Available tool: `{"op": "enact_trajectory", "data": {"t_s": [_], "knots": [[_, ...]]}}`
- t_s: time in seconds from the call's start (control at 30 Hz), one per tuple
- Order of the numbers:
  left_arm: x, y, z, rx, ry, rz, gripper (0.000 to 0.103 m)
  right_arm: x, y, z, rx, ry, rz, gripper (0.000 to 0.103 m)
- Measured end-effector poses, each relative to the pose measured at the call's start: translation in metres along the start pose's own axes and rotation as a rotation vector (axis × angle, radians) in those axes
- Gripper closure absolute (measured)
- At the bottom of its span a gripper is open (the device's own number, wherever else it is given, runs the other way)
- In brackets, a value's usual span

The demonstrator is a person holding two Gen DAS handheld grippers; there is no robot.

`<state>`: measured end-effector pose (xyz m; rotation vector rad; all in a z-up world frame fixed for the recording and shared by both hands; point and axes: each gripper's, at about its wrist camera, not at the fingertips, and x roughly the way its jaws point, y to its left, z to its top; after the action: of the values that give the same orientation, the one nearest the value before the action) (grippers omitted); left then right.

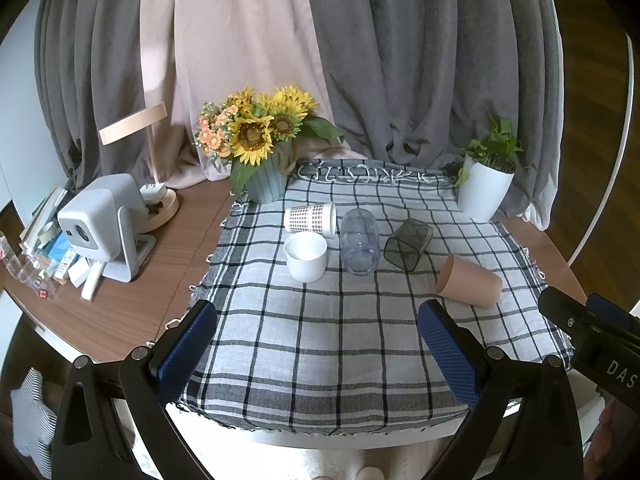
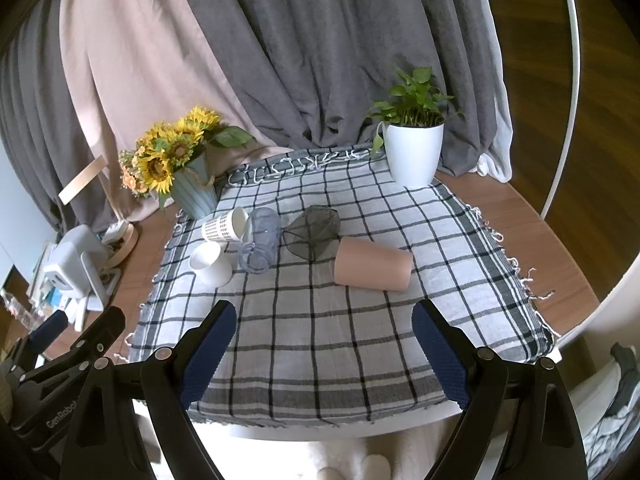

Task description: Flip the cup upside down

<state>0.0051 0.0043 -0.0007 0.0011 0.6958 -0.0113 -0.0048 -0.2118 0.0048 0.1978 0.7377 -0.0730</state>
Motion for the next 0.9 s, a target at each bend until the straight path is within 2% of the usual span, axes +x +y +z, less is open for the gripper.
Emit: {"op": "enact_trajectory", "data": {"t_s": [0.9], "knots": [[0.0004,-0.0013,-0.0008,-0.001,0.001,0.0,0.0,0.0043,0.0027,-0.0018,-0.001,0.008,0.0,0.013]]}}
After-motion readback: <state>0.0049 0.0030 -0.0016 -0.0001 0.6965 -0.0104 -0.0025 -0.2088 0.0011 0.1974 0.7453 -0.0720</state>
